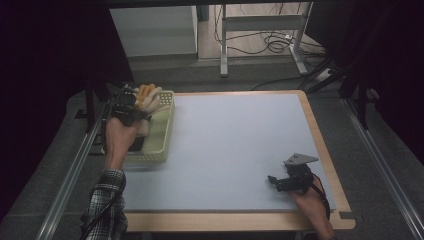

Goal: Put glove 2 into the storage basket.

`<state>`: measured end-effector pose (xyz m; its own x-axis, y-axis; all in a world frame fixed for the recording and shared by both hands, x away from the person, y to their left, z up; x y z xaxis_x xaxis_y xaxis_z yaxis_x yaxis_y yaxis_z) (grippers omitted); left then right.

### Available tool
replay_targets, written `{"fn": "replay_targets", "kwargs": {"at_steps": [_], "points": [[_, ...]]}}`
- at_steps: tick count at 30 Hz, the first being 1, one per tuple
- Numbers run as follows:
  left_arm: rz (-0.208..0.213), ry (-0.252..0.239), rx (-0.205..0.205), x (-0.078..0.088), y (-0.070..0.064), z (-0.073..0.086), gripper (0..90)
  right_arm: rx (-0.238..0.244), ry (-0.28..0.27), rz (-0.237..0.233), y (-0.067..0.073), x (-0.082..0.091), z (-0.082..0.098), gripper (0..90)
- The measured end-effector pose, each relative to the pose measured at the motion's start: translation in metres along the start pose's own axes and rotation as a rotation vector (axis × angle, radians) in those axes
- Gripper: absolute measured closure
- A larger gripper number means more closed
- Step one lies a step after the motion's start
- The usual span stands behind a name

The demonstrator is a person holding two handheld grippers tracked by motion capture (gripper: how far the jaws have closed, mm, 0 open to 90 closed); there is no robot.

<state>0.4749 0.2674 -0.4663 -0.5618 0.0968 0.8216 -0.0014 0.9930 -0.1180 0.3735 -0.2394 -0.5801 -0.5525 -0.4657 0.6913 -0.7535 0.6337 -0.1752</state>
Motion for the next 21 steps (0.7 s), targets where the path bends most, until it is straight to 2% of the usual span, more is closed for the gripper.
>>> {"fn": "replay_targets", "kwargs": {"at_steps": [2,3,4,7,9,12,13,14,15,16,17,18,19,21], "points": [[-0.016,0.012,0.012,-0.008,0.008,0.000,65.9,0.000,0.000,0.000,0.000,0.000,0.000,11.9],[-0.018,0.020,0.020,-0.017,0.012,0.001,65.8,0.000,0.000,0.000,0.000,0.000,0.000,11.9],[-0.018,0.020,0.020,-0.017,0.012,0.001,65.7,0.000,0.000,0.000,0.000,0.000,0.000,11.9],[-0.020,0.047,0.019,-0.037,0.013,0.003,65.4,0.000,0.000,0.000,0.000,0.000,0.000,11.9],[-0.005,0.074,0.013,-0.051,0.009,0.006,65.2,0.000,0.000,0.000,0.000,0.000,0.000,11.9],[0.007,0.112,-0.021,-0.069,0.000,0.011,64.7,0.000,-0.001,0.000,0.000,0.000,0.000,11.9],[0.019,0.145,-0.040,-0.080,-0.009,0.016,64.1,0.000,-0.001,0.000,0.000,0.000,0.000,11.9],[0.019,0.145,-0.040,-0.080,-0.009,0.016,63.7,0.000,-0.001,0.000,0.000,0.000,0.000,11.9],[0.038,0.175,-0.066,-0.090,-0.016,0.020,62.6,0.000,-0.001,0.000,0.000,0.000,0.000,11.9],[0.038,0.175,-0.066,-0.090,-0.016,0.020,60.5,0.000,-0.001,0.000,0.000,0.000,0.000,11.9],[0.061,0.202,-0.086,-0.095,-0.020,0.023,60.5,0.000,-0.001,0.000,0.000,0.000,0.000,11.9],[0.073,0.216,-0.085,-0.098,-0.022,0.026,53.7,0.000,-0.001,0.000,0.000,0.000,0.000,11.9],[0.066,0.234,-0.106,-0.101,-0.023,0.028,45.7,0.000,-0.001,0.000,0.000,0.000,0.000,11.9],[0.047,0.227,-0.139,-0.100,-0.021,0.027,28.2,0.000,-0.001,0.000,0.000,0.000,0.000,11.9]]}}
Point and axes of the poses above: each handheld gripper's, and its own axes: x roughly backward along the jaws, z roughly out of its underside, y roughly to its left, the point moved 7 cm from there along -x, roughly forward along the jaws, and after that the axes turned 10 degrees about x, right-handed, at the moved point
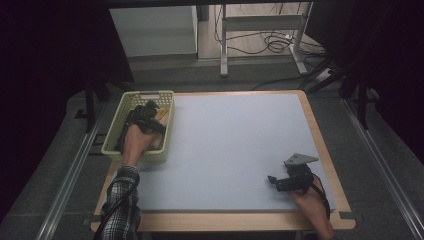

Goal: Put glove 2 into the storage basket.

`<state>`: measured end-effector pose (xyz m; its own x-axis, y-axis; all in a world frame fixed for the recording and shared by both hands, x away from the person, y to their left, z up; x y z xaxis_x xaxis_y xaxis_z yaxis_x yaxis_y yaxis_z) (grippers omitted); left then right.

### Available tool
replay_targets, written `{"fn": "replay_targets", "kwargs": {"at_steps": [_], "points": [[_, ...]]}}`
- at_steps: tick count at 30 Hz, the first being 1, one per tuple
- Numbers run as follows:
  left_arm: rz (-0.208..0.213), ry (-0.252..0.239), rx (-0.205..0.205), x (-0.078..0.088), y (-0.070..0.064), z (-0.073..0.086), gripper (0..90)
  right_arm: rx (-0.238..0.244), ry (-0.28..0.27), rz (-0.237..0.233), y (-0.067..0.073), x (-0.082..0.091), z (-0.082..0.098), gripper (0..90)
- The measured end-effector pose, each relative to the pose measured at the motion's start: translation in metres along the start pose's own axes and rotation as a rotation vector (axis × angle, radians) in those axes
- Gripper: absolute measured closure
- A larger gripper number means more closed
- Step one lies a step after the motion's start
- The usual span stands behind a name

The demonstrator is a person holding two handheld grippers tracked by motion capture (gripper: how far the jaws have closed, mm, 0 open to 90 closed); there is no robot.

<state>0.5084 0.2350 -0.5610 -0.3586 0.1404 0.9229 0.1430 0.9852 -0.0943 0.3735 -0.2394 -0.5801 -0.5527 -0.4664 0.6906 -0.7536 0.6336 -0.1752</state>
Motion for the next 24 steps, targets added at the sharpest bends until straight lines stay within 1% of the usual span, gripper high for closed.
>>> {"fn": "replay_targets", "kwargs": {"at_steps": [1,2,3,5,6,7,8,9,10,11,12,13,15,16,17,18,20,21,24], "points": [[-0.005,-0.014,-0.004,0.004,0.001,-0.001,19.0,0.000,0.000,0.000,0.000,0.000,0.000,11.9],[-0.002,-0.027,-0.002,0.010,0.002,-0.002,14.8,0.000,0.000,0.000,0.000,0.000,0.000,11.9],[0.007,-0.044,-0.002,0.016,0.003,-0.003,12.3,0.000,0.000,0.000,0.000,0.000,0.000,11.9],[0.021,-0.070,-0.007,0.028,0.004,-0.004,11.9,0.000,0.000,0.000,0.000,0.000,0.000,11.9],[0.028,-0.121,-0.007,0.043,0.008,-0.006,14.0,0.000,0.000,0.000,0.000,0.000,0.000,11.9],[0.028,-0.121,-0.007,0.043,0.008,-0.006,17.6,0.000,0.000,0.000,0.000,0.000,0.000,11.9],[0.023,-0.144,0.002,0.051,0.011,-0.006,17.6,0.000,0.000,0.000,0.000,0.000,0.000,11.9],[0.007,-0.164,0.023,0.056,0.016,-0.005,25.2,0.000,0.001,0.000,0.000,0.000,0.000,11.9],[-0.012,-0.169,0.032,0.058,0.020,-0.004,45.6,0.000,0.000,0.000,0.000,0.000,0.000,11.9],[-0.036,-0.165,0.042,0.058,0.025,-0.003,45.6,0.000,0.000,0.000,0.000,0.000,0.000,11.9],[-0.053,-0.149,0.053,0.053,0.030,0.000,53.9,0.000,0.001,0.000,0.000,0.000,0.000,11.9],[-0.059,-0.130,0.055,0.049,0.032,0.002,62.8,0.000,0.000,0.000,0.000,0.000,0.000,11.9],[-0.080,-0.080,0.053,0.034,0.035,0.006,68.4,-0.001,0.001,0.000,0.000,0.000,0.000,11.9],[-0.098,-0.049,0.047,0.022,0.034,0.007,72.9,-0.001,0.001,-0.001,0.000,0.000,0.000,11.9],[-0.098,-0.049,0.047,0.022,0.034,0.007,74.1,-0.001,0.001,-0.001,0.000,0.000,0.000,11.9],[-0.087,-0.044,0.048,0.014,0.032,0.006,74.1,-0.001,0.001,-0.001,0.000,0.000,0.000,11.9],[-0.040,-0.042,0.041,0.006,0.023,0.003,77.8,-0.001,0.001,-0.001,0.000,0.000,0.000,11.9],[-0.031,-0.043,0.040,0.003,0.019,0.002,80.2,-0.001,0.001,-0.001,0.000,0.000,0.000,11.9],[-0.054,-0.041,0.031,0.001,0.015,0.001,81.5,-0.001,0.001,-0.001,0.000,0.000,0.000,11.9]]}}
Point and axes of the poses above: each handheld gripper's, and its own axes: x roughly backward along the jaws, z roughly out of its underside, y roughly to its left, the point moved 7 cm from there along -x, roughly forward along the jaws, and after that the axes turned 10 degrees about x, right-handed, at the moved point
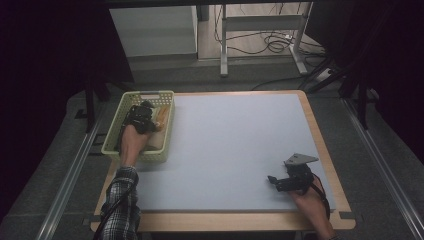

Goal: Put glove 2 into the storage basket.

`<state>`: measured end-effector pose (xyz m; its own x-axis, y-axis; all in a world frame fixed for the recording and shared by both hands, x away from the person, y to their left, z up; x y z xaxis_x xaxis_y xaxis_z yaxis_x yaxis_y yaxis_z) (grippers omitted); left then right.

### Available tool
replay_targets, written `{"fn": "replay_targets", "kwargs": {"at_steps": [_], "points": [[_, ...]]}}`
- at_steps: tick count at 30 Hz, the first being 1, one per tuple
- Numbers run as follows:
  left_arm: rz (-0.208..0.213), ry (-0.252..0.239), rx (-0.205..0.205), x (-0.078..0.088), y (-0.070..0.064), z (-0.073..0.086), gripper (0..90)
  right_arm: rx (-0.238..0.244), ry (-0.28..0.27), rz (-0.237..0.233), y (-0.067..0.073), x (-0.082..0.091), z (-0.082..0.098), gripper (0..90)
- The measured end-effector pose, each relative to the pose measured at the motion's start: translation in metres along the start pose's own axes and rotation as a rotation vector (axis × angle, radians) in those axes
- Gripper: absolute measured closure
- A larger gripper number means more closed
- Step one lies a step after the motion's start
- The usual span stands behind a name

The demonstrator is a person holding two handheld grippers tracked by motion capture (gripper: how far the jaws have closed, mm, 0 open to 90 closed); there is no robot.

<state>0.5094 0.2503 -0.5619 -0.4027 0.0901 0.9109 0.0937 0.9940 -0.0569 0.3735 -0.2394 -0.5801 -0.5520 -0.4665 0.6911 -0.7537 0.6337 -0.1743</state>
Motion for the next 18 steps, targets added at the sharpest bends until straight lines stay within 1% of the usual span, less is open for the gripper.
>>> {"fn": "replay_targets", "kwargs": {"at_steps": [1,2,3,5,8,9,10,11,12,13,14,15,16,17,18], "points": [[-0.005,-0.004,0.006,0.001,0.001,0.000,80.3,0.000,0.000,0.000,0.000,0.000,0.000,11.9],[-0.009,-0.006,0.007,0.002,0.003,0.000,75.5,0.000,0.000,0.000,0.000,0.000,0.000,11.9],[-0.019,-0.011,0.011,0.005,0.006,0.000,75.5,0.000,0.000,0.000,0.000,0.000,0.000,11.9],[-0.031,-0.038,0.025,0.010,0.011,-0.001,68.0,0.000,0.000,0.000,0.000,0.000,0.000,11.9],[-0.052,-0.084,0.021,0.019,0.018,-0.002,56.2,0.000,0.000,0.000,0.000,0.000,0.000,11.9],[-0.060,-0.096,0.022,0.021,0.019,-0.003,56.2,0.000,0.000,0.000,0.000,0.000,0.000,11.9],[-0.069,-0.111,0.018,0.025,0.020,-0.003,51.9,0.000,0.000,0.000,0.000,0.000,0.000,11.9],[-0.070,-0.120,0.018,0.027,0.021,-0.003,51.9,0.000,0.000,0.000,0.000,0.000,0.000,11.9],[-0.066,-0.138,0.016,0.032,0.022,-0.003,47.6,0.000,0.000,0.000,0.000,0.000,0.000,11.9],[-0.066,-0.138,0.016,0.032,0.022,-0.003,45.9,0.000,0.000,0.000,0.000,0.000,0.000,11.9],[-0.055,-0.151,0.018,0.035,0.022,-0.003,43.1,0.000,0.000,0.001,0.000,0.000,0.000,11.9],[-0.042,-0.158,0.015,0.038,0.022,-0.003,43.1,0.000,0.000,0.001,0.000,0.000,0.000,11.9],[-0.006,-0.176,0.018,0.041,0.019,-0.002,38.2,0.000,0.000,0.000,0.000,0.000,0.000,11.9],[-0.006,-0.176,0.018,0.041,0.019,-0.002,36.6,0.000,0.000,0.000,0.000,0.000,0.000,11.9],[0.014,-0.192,0.013,0.044,0.018,-0.001,36.6,0.000,0.000,0.001,0.000,0.000,0.000,11.9]]}}
Point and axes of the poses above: each handheld gripper's, and its own axes: x roughly backward along the jaws, z roughly out of its underside, y roughly to its left, the point moved 7 cm from there along -x, roughly forward along the jaws, and after that the axes turned 10 degrees about x, right-handed, at the moved point
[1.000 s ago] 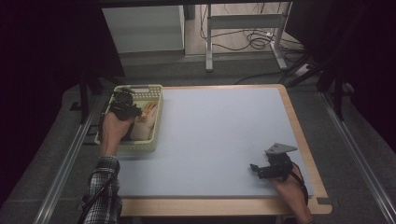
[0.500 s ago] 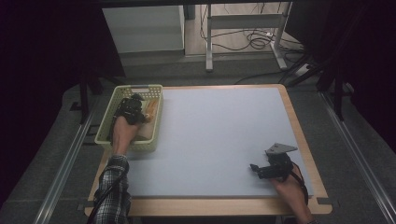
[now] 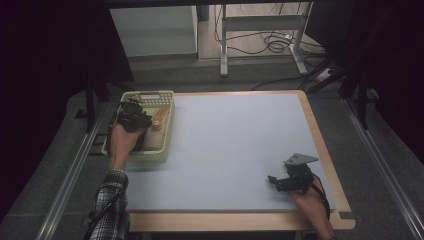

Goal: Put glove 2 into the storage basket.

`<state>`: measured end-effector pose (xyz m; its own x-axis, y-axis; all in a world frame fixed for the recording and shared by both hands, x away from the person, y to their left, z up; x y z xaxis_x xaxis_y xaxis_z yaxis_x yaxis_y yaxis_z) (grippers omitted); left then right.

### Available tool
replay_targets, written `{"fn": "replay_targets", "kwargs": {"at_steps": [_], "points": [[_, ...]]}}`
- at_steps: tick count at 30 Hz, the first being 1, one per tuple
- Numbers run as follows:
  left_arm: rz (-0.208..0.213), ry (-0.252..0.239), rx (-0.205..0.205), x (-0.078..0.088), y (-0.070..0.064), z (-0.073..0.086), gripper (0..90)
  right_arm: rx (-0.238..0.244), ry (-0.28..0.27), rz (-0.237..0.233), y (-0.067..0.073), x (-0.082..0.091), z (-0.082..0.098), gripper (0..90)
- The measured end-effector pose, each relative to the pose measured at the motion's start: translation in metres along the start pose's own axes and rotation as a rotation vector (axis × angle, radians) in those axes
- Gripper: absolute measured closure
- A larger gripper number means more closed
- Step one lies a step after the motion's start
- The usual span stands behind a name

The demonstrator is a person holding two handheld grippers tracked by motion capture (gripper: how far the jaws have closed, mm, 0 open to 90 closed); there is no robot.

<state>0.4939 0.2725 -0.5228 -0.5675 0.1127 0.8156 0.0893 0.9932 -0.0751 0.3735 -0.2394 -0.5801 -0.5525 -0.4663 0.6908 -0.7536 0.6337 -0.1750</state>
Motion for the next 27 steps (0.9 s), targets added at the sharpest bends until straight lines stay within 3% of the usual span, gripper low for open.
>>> {"fn": "replay_targets", "kwargs": {"at_steps": [5,12,27], "points": [[0.067,-0.041,0.001,0.008,-0.003,0.004,26.2,0.000,0.000,0.000,0.000,0.000,0.000,11.9],[0.117,-0.076,-0.011,0.018,-0.007,0.013,11.8,0.000,0.000,0.000,0.000,0.000,0.000,11.9],[0.200,-0.150,-0.061,0.042,-0.021,0.033,2.4,0.000,0.003,0.000,0.000,0.000,0.000,11.9]]}}
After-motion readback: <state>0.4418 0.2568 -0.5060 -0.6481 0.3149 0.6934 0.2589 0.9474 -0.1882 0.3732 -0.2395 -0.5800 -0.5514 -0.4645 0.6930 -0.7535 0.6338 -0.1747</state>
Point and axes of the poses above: each handheld gripper's, and its own axes: x roughly backward along the jaws, z roughly out of its underside, y roughly to its left, the point moved 7 cm from there along -x, roughly forward along the jaws, and after that the axes turned 10 degrees about x, right-handed, at the moved point
